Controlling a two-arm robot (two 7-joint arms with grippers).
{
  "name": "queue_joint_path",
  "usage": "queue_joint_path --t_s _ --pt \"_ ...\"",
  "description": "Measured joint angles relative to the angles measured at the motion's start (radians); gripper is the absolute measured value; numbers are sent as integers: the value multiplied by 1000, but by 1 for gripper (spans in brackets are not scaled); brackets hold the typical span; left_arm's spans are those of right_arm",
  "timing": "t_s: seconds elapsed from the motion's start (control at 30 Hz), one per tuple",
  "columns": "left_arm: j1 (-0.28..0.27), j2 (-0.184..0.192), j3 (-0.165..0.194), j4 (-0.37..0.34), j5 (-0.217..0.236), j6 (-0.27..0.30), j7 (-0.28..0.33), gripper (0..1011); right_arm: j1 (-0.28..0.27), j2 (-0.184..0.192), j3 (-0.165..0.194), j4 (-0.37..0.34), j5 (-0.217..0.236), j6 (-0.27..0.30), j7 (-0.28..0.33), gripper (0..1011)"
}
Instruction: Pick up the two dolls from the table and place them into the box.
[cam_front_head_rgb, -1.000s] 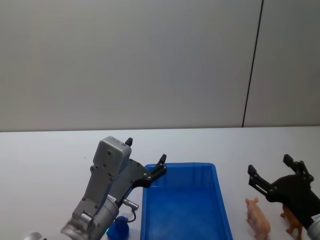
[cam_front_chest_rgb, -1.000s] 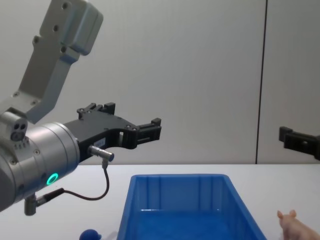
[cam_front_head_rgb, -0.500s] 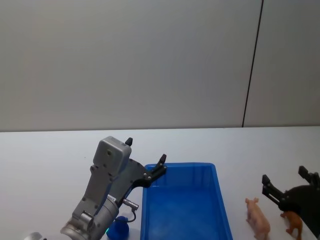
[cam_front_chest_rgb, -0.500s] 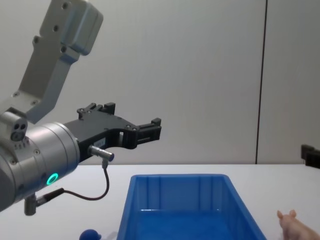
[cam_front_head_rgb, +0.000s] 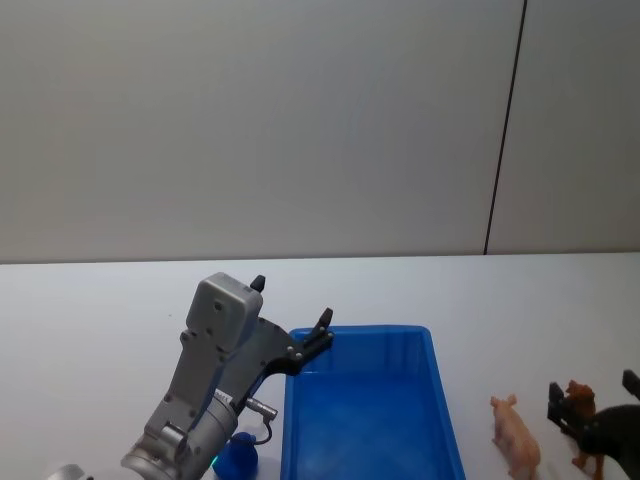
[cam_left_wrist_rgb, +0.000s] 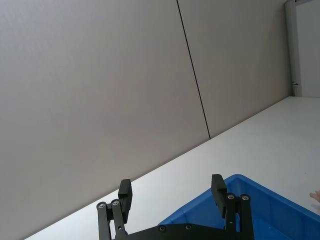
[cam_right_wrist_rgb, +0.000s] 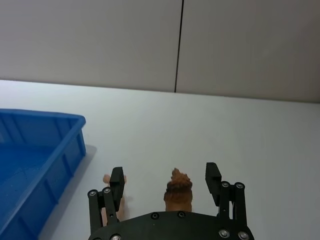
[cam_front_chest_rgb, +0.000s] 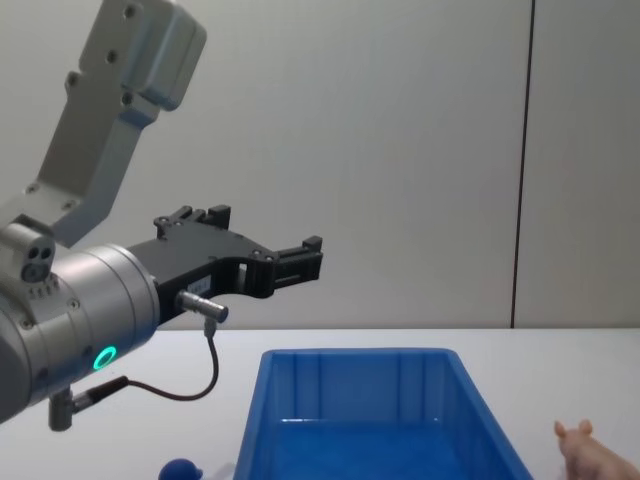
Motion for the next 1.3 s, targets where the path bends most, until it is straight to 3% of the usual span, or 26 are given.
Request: queue_joint_path --t_s 0.63,1.03,1.3 --pt "0 0 0 0 0 0 0 1002 1 -26 7 101 27 34 -18 996" --pt "0 0 0 0 0 0 0 1001 15 -42 11 153 39 41 -8 705" --pt "0 0 0 0 0 0 0 1001 17 -46 13 163 31 31 -3 424"
